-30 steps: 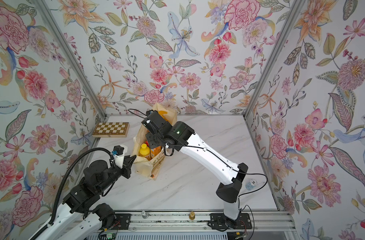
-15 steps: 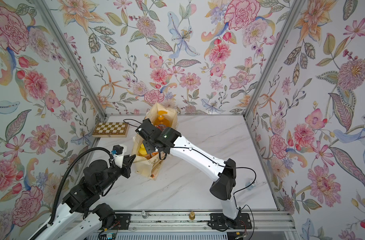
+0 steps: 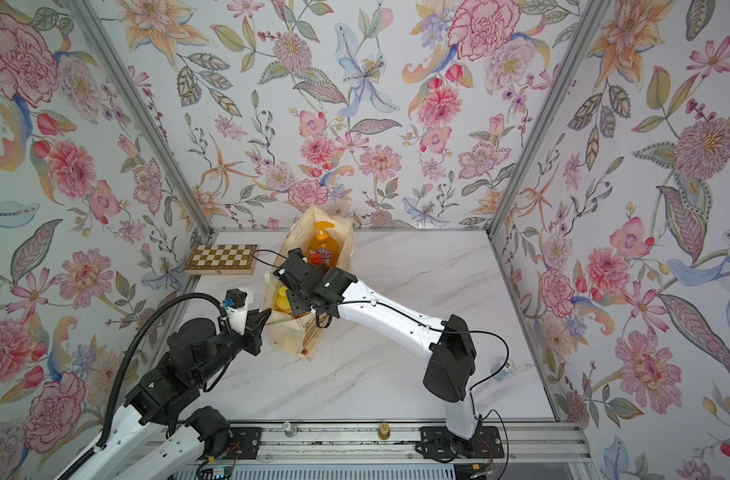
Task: Pack dish soap into the shopping bag
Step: Place the bottle of dish soap in the shopping bag.
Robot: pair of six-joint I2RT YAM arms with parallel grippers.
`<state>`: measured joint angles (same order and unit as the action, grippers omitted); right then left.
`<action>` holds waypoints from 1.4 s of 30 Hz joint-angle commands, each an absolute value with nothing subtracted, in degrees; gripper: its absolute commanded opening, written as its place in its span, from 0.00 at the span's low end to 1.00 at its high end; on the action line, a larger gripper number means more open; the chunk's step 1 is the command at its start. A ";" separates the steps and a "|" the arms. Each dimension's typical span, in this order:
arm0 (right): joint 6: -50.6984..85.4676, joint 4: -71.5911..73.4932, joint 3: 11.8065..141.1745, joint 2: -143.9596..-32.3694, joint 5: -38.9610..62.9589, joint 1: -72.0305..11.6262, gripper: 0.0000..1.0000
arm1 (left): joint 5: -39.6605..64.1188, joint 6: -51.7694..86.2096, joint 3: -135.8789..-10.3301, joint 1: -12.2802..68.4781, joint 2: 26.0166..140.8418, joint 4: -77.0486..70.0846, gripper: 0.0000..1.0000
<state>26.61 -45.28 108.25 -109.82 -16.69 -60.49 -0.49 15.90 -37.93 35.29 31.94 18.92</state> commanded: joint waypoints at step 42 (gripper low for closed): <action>31.44 -51.43 115.53 -115.24 -8.80 -59.99 0.00 | -10.04 15.00 -52.59 35.77 37.28 21.49 0.80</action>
